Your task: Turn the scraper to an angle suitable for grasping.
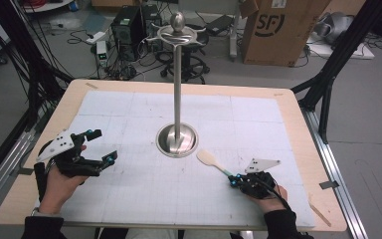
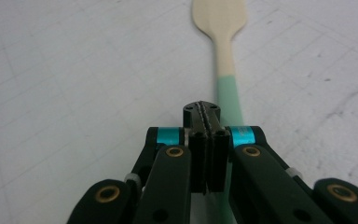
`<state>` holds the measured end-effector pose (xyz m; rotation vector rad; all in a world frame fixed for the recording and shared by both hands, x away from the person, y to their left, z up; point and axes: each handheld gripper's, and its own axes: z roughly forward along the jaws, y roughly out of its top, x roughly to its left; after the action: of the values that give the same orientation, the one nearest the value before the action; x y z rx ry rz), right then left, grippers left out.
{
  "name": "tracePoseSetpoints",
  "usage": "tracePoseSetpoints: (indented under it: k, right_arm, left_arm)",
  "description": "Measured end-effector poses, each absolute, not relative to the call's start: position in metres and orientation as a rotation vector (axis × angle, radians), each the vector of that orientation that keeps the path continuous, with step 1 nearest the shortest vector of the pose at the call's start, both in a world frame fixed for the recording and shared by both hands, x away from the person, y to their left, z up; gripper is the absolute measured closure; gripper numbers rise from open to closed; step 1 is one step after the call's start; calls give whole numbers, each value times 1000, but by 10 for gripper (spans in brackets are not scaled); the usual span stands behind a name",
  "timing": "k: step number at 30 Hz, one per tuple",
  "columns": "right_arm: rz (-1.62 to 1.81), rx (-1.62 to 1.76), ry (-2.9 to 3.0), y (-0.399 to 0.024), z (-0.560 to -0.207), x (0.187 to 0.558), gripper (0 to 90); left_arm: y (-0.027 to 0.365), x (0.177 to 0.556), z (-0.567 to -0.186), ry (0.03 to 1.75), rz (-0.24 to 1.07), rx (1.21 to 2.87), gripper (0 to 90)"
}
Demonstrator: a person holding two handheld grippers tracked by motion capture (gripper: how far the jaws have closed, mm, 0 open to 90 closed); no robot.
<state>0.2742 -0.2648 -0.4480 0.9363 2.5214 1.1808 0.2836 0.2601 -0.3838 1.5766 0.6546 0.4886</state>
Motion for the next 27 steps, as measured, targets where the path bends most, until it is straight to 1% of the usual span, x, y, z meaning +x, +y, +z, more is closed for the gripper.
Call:
tracePoseSetpoints:
  k: [5, 8, 16, 19, 22, 24, 26, 27]
  right_arm:
    - [1170, 952, 2504, -269, -448, 280, 900]
    - [1167, 951, 2488, -275, -449, 287, 900]
    - [1087, 1029, 2349, -287, -450, 304, 900]
    - [1078, 1042, 2338, -288, -450, 305, 900]
    - [1097, 1052, 2346, -287, -449, 305, 900]
    - [1202, 1062, 2324, -286, -444, 305, 900]
    - [1222, 1079, 2312, -284, -442, 307, 900]
    - [1244, 1132, 2286, -280, -439, 311, 900]
  left_arm:
    - [260, 282, -385, 648, 466, 1570, 38]
    - [263, 279, -385, 640, 444, 1537, 38]
    - [264, 279, -389, 661, 444, 1545, 38]
    - [264, 278, -389, 650, 427, 1534, 38]
    - [265, 278, -388, 651, 429, 1521, 38]
    - [265, 279, -389, 661, 421, 1523, 38]
    - [264, 280, -389, 671, 416, 1519, 38]
    - [264, 281, -390, 668, 416, 1524, 38]
